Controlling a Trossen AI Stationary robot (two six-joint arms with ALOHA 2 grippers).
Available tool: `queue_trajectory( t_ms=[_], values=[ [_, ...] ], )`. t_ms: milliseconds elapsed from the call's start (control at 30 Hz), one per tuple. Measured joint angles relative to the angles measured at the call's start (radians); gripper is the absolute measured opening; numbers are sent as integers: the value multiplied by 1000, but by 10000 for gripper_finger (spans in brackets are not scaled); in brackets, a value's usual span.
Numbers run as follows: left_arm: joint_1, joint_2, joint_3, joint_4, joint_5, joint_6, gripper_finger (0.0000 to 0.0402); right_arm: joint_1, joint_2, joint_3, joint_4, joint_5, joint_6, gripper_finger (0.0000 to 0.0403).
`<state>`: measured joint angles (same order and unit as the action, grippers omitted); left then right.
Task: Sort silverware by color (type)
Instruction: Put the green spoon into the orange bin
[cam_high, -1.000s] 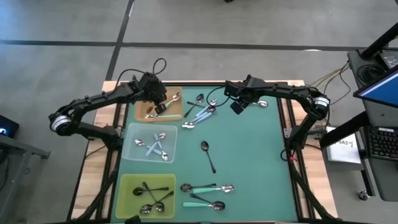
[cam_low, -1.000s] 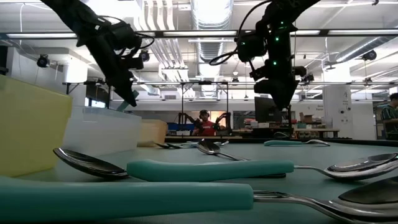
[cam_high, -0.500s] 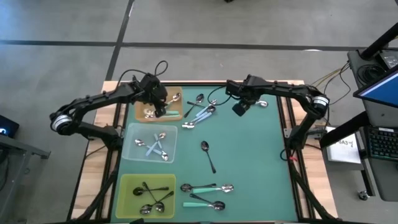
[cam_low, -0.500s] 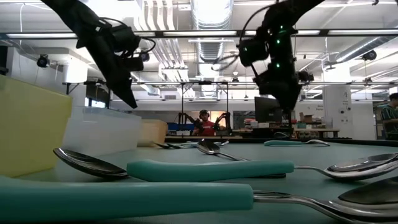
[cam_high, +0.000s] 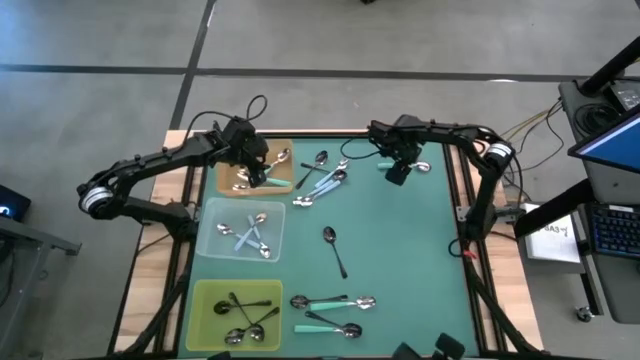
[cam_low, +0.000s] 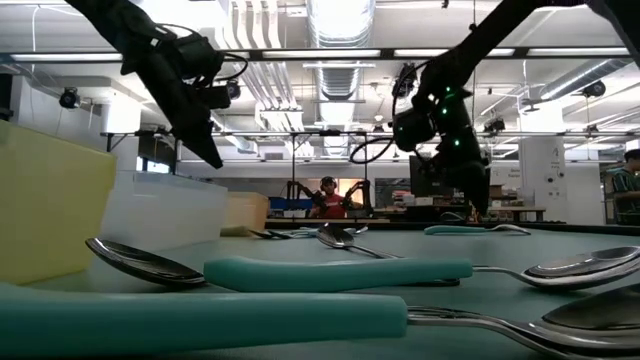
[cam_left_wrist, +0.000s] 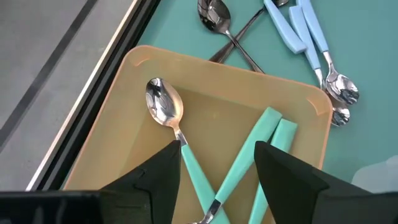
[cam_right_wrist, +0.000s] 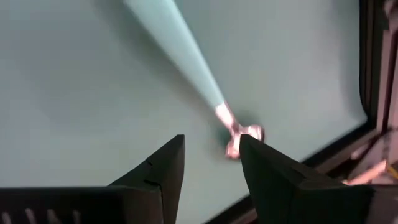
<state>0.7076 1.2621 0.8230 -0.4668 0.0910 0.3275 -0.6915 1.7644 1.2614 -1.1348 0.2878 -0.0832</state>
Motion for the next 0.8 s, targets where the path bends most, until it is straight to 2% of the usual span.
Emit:
queue_trajectory(
  t_ms=[300, 567, 667, 800],
  values=[
    [0, 0, 0, 0, -1, 0, 186, -14, 84, 8, 117, -4, -219, 134],
    [0, 0, 0, 3, -1, -6, 186, -13, 178, 12, 175, -2, -299, 138],
    [0, 0, 0, 4, -1, -46, 186, -14, 220, 12, 172, -32, -298, 113],
    [0, 0, -1, 34, 5, -153, 186, -13, 261, 11, 166, -48, -297, 53]
  ],
)
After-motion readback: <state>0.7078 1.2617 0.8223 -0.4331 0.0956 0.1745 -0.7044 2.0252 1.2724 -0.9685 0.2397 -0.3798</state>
